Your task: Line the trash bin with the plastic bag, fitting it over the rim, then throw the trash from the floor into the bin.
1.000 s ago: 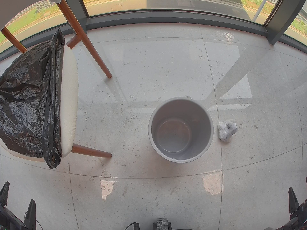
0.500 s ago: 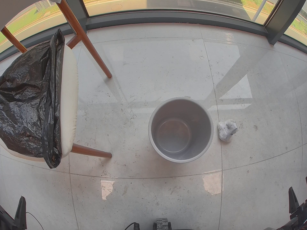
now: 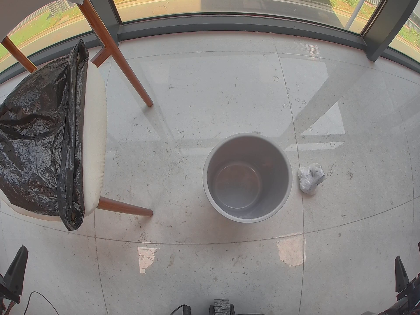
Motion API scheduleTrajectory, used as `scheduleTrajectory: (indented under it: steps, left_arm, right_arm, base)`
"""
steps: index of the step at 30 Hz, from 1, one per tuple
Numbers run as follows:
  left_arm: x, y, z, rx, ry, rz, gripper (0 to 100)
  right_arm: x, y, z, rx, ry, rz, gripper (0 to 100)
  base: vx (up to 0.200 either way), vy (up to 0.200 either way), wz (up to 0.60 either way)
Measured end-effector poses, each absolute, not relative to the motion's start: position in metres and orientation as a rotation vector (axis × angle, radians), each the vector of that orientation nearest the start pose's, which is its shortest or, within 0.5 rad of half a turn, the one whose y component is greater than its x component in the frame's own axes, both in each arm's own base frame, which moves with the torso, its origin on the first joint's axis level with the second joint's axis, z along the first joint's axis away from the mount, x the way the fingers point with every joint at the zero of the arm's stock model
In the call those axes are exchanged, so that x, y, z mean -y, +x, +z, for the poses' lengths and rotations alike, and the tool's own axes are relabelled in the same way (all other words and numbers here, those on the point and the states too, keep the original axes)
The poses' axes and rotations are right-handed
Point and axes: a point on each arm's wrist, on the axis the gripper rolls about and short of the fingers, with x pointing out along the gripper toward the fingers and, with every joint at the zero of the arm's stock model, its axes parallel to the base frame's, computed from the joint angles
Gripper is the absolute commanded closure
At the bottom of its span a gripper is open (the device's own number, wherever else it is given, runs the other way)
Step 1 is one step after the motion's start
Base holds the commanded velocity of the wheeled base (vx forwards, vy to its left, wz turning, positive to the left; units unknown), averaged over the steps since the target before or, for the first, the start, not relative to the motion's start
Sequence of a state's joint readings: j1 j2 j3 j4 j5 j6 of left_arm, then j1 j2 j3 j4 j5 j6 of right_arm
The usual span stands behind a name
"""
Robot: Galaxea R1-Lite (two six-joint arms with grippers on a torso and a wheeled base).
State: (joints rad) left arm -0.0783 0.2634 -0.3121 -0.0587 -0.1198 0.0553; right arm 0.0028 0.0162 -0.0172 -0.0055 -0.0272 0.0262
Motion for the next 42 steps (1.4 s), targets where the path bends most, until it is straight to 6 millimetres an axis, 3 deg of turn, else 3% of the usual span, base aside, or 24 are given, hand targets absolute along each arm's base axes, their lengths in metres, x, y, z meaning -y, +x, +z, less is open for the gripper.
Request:
scheduleTrajectory:
  steps: [9, 17, 28, 42]
  left_arm:
    - [0.003, 0.0, 0.201, 0.085, 0.059, -0.212, 0]
    - [0.008, 0.032, 0.234, 0.099, 0.062, -0.305, 0]
    - [0.014, 0.098, 0.269, 0.108, 0.062, -0.348, 0]
    - [0.019, 0.183, 0.278, 0.07, 0.05, -0.235, 0]
  right_arm:
    - [0.001, -0.023, 0.081, 0.007, 0.026, -0.024, 0]
    - [0.001, -0.023, 0.081, 0.007, 0.027, -0.024, 0]
    - [0.001, -0.023, 0.081, 0.007, 0.028, -0.025, 0]
    - [0.001, -0.023, 0.081, 0.007, 0.028, -0.025, 0]
  base:
    - [0.0, 0.0, 0.0]
    - [0.0, 0.0, 0.0]
    - [0.0, 0.0, 0.0]
    - [0.0, 0.0, 0.0]
